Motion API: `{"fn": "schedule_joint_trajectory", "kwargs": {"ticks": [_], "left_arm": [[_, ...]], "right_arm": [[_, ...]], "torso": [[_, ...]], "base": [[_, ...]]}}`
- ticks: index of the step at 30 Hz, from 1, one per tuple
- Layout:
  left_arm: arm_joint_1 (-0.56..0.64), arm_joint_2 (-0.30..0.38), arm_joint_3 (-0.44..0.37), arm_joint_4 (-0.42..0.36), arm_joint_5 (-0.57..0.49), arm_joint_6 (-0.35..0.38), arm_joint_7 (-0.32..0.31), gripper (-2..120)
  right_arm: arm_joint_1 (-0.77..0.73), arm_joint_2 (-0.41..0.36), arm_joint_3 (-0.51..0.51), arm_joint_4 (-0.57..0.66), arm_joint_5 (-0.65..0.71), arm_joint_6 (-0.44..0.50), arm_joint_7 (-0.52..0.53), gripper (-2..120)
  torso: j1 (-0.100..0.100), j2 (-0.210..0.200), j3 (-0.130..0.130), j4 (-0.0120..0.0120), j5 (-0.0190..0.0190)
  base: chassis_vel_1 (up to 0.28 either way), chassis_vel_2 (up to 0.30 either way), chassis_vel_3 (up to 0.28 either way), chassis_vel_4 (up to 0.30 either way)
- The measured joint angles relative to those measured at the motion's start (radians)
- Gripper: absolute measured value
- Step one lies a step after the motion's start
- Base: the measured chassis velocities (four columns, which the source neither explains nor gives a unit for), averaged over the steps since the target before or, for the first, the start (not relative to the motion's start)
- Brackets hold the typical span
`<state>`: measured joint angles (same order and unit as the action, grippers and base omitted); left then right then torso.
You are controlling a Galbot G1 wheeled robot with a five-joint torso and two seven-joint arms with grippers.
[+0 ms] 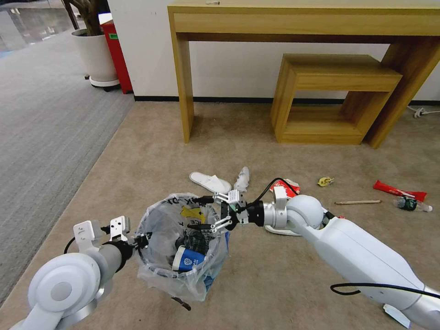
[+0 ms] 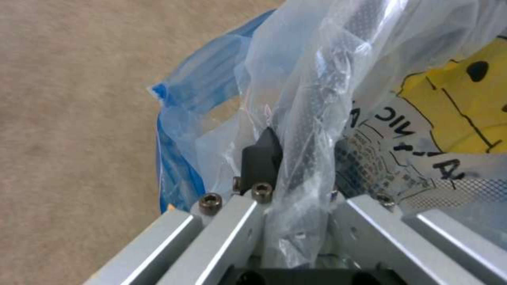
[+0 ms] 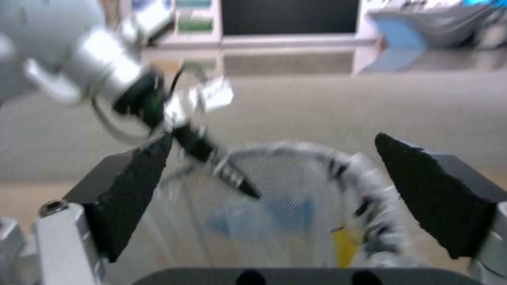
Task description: Pick up the trash bin and place the garbage on the floor into it.
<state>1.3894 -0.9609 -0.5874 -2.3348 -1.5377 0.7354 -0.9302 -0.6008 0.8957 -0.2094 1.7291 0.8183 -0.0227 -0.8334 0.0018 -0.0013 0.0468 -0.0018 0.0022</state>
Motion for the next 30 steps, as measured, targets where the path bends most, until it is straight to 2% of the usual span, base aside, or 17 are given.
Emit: {"fn": "schedule_joint_trajectory", "kwargs": {"ticks": [2,3,5,6,9,10,12,13,14,15,16,20,22,23,26,30], "left_arm": [[-0.008,-0.015,-0.014,0.012,0.001,0.000,-0.034,0],[-0.008,-0.015,-0.014,0.012,0.001,0.000,-0.034,0],[-0.003,-0.025,-0.032,0.014,0.001,0.000,-0.061,0],[-0.003,-0.025,-0.032,0.014,0.001,0.000,-0.061,0],[0.007,-0.034,-0.056,0.012,0.003,0.000,-0.096,0],[0.007,-0.034,-0.056,0.012,0.003,0.000,-0.096,0],[0.013,-0.035,-0.071,0.010,0.007,0.000,-0.105,0],[0.013,-0.035,-0.071,0.010,0.007,0.000,-0.105,0],[0.013,-0.036,-0.076,0.010,0.008,0.000,-0.106,0],[0.013,-0.036,-0.080,0.009,0.008,0.000,-0.107,0],[0.013,-0.038,-0.091,0.009,0.011,0.000,-0.108,0],[0.010,-0.042,-0.101,0.009,0.027,0.000,-0.109,0],[0.018,-0.072,-0.124,0.023,0.131,0.000,-0.161,0],[0.018,-0.072,-0.124,0.023,0.131,0.000,-0.161,0],[0.037,-0.099,-0.153,-0.008,0.164,0.000,-0.182,0],[0.043,-0.113,-0.170,-0.030,0.172,0.000,-0.182,0]], "right_arm": [[-0.038,0.004,0.063,0.020,0.049,0.025,0.071,100],[-0.038,0.004,0.063,0.020,0.049,0.025,0.071,100],[-0.112,0.006,0.159,0.058,0.089,0.042,0.216,100],[-0.112,0.006,0.159,0.058,0.089,0.042,0.216,100],[-0.216,0.010,0.288,0.092,0.073,0.053,0.446,100],[-0.216,0.010,0.288,0.092,0.073,0.053,0.446,100],[-0.290,0.013,0.376,0.108,0.046,0.068,0.633,100],[-0.290,0.013,0.376,0.108,0.046,0.068,0.633,100],[-0.326,0.015,0.429,0.115,0.026,0.089,0.711,100],[-0.345,0.016,0.459,0.119,0.015,0.099,0.745,100],[-0.399,0.021,0.544,0.133,-0.013,0.106,0.795,100],[-0.452,0.031,0.622,0.149,-0.049,0.116,0.804,100],[-0.622,0.095,0.812,0.215,-0.178,0.132,0.781,100],[-0.622,0.095,0.812,0.215,-0.178,0.132,0.781,100],[-0.720,0.166,0.878,0.249,-0.251,0.152,0.775,100],[-0.747,0.221,0.893,0.267,-0.267,0.154,0.773,100]], "torso": [[0.000,0.000,0.000,0.0001,0.0001],[0.000,0.000,0.000,0.0001,0.0001],[0.000,0.000,0.000,0.0002,-0.0001],[0.000,0.000,0.000,0.0002,-0.0001],[0.000,0.000,0.000,-0.0001,0.0000],[0.000,0.000,0.000,-0.0001,0.0000],[0.000,0.000,0.000,0.0000,0.0004],[0.000,0.000,0.000,0.0000,0.0004],[0.000,0.000,0.000,0.0002,0.0004],[0.000,0.000,0.000,-0.0001,0.0003],[0.000,0.000,0.000,-0.0001,0.0001],[0.000,0.000,0.000,-0.0001,0.0004],[0.000,0.000,0.000,0.0001,-0.0002],[0.000,0.000,0.000,0.0001,-0.0002],[0.000,0.000,0.000,0.0000,0.0001],[0.000,0.000,0.000,-0.0001,0.0001]], "base": [[0.000,0.000,0.000,0.000],[0.000,0.000,0.000,0.000],[0.000,0.000,0.000,0.000],[0.000,0.000,0.000,0.000],[0.000,0.000,0.000,0.000],[0.000,0.000,0.000,0.000],[0.000,0.000,0.000,0.000],[0.000,0.000,0.000,0.000],[0.000,0.000,0.000,0.000],[0.000,0.000,0.000,0.000],[0.000,0.000,0.000,0.000],[0.000,0.000,0.000,0.000],[0.000,0.000,0.000,0.000],[0.000,0.000,0.000,0.000],[0.000,0.000,0.000,0.000],[0.000,0.000,0.000,0.000]]}}
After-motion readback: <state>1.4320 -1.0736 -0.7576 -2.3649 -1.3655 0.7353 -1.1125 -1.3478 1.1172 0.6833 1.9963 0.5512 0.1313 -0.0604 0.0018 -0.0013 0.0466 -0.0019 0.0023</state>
